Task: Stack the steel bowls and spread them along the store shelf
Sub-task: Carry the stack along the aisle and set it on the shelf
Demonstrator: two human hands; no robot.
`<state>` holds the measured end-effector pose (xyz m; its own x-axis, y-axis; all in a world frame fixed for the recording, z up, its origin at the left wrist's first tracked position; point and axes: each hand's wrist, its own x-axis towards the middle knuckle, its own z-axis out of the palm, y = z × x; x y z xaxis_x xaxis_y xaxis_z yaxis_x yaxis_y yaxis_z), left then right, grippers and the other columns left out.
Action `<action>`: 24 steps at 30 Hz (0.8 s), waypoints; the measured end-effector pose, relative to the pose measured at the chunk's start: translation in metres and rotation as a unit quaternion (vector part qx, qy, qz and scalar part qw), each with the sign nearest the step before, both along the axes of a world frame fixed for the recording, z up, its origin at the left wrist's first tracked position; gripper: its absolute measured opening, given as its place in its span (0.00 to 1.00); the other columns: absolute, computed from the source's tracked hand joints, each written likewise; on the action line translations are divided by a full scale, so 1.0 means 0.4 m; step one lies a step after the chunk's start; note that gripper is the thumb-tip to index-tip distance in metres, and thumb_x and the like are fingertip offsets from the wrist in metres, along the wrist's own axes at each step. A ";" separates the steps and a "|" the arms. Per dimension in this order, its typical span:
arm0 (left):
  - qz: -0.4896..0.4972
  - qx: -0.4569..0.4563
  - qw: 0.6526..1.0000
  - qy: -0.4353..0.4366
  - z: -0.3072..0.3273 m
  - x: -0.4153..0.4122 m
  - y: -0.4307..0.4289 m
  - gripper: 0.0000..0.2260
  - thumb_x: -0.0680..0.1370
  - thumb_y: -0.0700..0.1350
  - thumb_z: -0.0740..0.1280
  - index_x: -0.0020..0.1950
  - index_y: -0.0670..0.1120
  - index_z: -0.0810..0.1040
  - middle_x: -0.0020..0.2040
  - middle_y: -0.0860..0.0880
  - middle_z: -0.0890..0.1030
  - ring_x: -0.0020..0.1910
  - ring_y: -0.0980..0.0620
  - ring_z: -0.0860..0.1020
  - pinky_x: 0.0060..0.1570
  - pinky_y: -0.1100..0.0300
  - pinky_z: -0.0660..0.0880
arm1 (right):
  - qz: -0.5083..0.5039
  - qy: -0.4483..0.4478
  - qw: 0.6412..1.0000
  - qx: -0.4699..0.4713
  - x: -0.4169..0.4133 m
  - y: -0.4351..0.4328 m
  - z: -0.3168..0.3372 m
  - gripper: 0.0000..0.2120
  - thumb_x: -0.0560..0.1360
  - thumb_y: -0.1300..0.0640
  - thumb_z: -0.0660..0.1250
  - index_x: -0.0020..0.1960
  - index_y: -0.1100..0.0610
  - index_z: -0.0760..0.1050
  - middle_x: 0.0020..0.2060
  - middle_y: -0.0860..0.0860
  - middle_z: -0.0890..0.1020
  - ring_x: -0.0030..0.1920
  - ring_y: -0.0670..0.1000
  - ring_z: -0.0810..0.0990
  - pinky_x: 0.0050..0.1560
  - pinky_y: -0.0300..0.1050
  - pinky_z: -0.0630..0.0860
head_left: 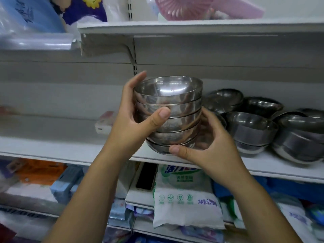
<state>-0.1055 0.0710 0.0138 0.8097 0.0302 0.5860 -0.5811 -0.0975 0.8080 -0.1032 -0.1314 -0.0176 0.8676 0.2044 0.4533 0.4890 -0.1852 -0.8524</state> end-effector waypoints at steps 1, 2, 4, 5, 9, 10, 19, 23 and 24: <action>-0.021 0.001 1.000 -0.001 0.005 0.008 -0.023 0.42 0.65 0.62 0.78 0.76 0.61 0.64 0.73 0.52 0.71 0.71 0.49 0.75 0.65 0.45 0.76 | -0.013 -0.003 1.000 0.004 -0.008 -0.024 0.006 0.51 0.56 0.43 0.84 0.75 0.38 0.66 0.63 0.35 0.80 0.63 0.35 0.78 0.62 0.36 0.78; -0.042 0.004 0.999 -0.003 0.010 0.016 -0.047 0.41 0.66 0.60 0.78 0.76 0.61 0.64 0.73 0.53 0.71 0.70 0.49 0.75 0.64 0.45 0.77 | -0.028 -0.005 1.000 0.011 -0.016 -0.050 0.010 0.50 0.56 0.44 0.85 0.75 0.39 0.67 0.62 0.35 0.80 0.63 0.36 0.79 0.61 0.37 0.78; -0.087 0.015 0.996 -0.011 0.016 0.034 -0.104 0.40 0.67 0.56 0.78 0.75 0.61 0.64 0.73 0.52 0.71 0.70 0.49 0.75 0.64 0.45 0.77 | -0.067 -0.012 0.998 0.019 -0.036 -0.106 0.012 0.49 0.56 0.45 0.85 0.74 0.40 0.68 0.62 0.35 0.80 0.62 0.37 0.79 0.61 0.39 0.79; -0.110 0.020 0.994 -0.015 0.018 0.042 -0.138 0.40 0.67 0.55 0.78 0.76 0.61 0.64 0.72 0.52 0.72 0.69 0.50 0.76 0.63 0.46 0.78 | -0.092 -0.015 0.995 0.019 -0.050 -0.135 0.011 0.49 0.56 0.44 0.84 0.73 0.39 0.68 0.62 0.35 0.80 0.63 0.38 0.79 0.61 0.39 0.79; -0.204 0.023 0.978 -0.034 0.012 0.061 -0.296 0.40 0.68 0.53 0.77 0.77 0.56 0.63 0.70 0.53 0.73 0.65 0.54 0.79 0.59 0.53 0.80 | -0.195 -0.014 0.980 0.030 -0.125 -0.262 0.001 0.49 0.55 0.43 0.84 0.72 0.39 0.68 0.61 0.35 0.80 0.62 0.38 0.79 0.59 0.40 0.80; -0.228 0.021 0.973 -0.038 0.006 0.062 -0.340 0.40 0.68 0.53 0.76 0.77 0.55 0.63 0.70 0.53 0.74 0.65 0.55 0.78 0.60 0.54 0.79 | -0.218 -0.014 0.975 0.033 -0.146 -0.297 -0.007 0.49 0.55 0.43 0.84 0.73 0.39 0.68 0.62 0.36 0.80 0.63 0.39 0.79 0.60 0.41 0.80; -0.426 0.013 0.905 0.010 -0.055 -0.002 -0.760 0.39 0.70 0.48 0.78 0.77 0.54 0.64 0.69 0.53 0.76 0.66 0.55 0.78 0.61 0.57 0.78 | -0.372 -0.006 0.924 0.086 -0.358 -0.612 -0.077 0.48 0.56 0.46 0.86 0.73 0.42 0.70 0.64 0.46 0.81 0.63 0.50 0.82 0.58 0.54 0.82; -0.463 0.017 0.886 0.032 -0.062 -0.043 -0.945 0.39 0.69 0.45 0.79 0.77 0.51 0.65 0.65 0.56 0.80 0.64 0.56 0.80 0.58 0.61 0.78 | -0.410 0.000 0.906 0.107 -0.430 -0.766 -0.093 0.49 0.55 0.45 0.87 0.72 0.41 0.70 0.65 0.46 0.80 0.63 0.52 0.82 0.58 0.56 0.82; -0.466 0.020 0.884 0.033 -0.062 -0.058 -0.991 0.39 0.69 0.43 0.79 0.76 0.51 0.65 0.65 0.55 0.79 0.63 0.57 0.80 0.56 0.63 0.78 | -0.413 0.003 0.904 0.111 -0.448 -0.807 -0.095 0.49 0.55 0.45 0.87 0.73 0.41 0.70 0.65 0.46 0.80 0.63 0.52 0.82 0.58 0.56 0.82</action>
